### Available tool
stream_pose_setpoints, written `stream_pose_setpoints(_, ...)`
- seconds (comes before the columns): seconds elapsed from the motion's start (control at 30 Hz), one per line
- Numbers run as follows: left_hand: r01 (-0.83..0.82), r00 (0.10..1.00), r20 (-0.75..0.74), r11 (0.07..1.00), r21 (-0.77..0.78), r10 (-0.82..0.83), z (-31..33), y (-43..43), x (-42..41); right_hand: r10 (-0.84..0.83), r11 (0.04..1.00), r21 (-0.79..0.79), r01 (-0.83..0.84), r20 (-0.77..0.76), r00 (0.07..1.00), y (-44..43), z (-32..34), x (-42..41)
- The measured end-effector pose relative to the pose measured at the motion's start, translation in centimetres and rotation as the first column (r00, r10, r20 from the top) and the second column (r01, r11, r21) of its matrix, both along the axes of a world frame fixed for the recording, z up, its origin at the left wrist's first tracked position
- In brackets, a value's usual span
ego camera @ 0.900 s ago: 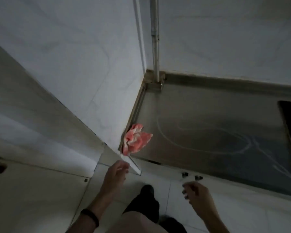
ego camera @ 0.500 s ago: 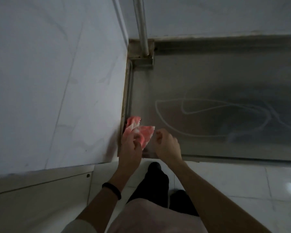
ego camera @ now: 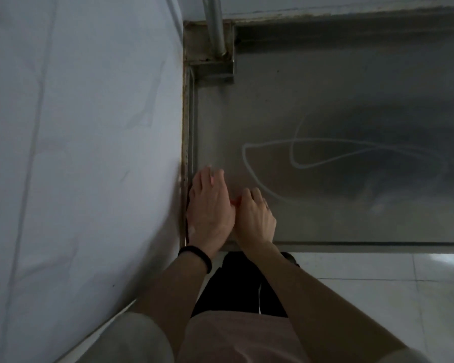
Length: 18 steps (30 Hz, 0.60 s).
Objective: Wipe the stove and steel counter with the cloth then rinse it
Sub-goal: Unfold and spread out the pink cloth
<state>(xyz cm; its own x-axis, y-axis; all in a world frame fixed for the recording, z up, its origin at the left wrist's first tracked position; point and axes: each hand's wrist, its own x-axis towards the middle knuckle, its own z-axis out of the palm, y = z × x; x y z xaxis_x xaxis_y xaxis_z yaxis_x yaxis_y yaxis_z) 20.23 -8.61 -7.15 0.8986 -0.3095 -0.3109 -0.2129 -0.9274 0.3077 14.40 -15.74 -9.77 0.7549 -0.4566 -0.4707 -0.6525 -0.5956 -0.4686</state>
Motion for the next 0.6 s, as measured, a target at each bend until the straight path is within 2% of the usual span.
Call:
stream_pose_setpoints(0.1,0.048,0.996,-0.083,0.991,0.124,-0.038,-1.0,0.2,0.7,-0.025,0.998,0.062,0.020,0.082,0.996,-0.6,0.6,-1.3)
stream_pose_setpoints(0.27,0.135,0.988,-0.109,0.941,0.309,-0.106,-0.6,1.2,0.7,-0.101,0.973,0.226,0.049,0.222,0.970,-2.4,2.8,-3.2)
stream_pose_setpoints(0.4,0.139,0.980,-0.171,0.961,0.239,-0.099,1.8,1.2,0.3,-0.127,0.956,0.291,0.035,0.301,0.945,-4.4,5.3,-4.8)
stream_pose_setpoints(0.5,0.252,0.962,-0.163,0.945,0.206,-0.221,4.3,0.8,-0.1,-0.184,0.935,0.351,0.049,0.364,0.913,-6.4,7.3,-6.3)
stream_pose_setpoints(0.6,0.264,0.954,-0.131,0.963,-0.053,-0.269,6.5,0.6,-0.6,-0.247,0.918,0.390,0.073,0.420,0.873,-8.9,9.1,-7.7)
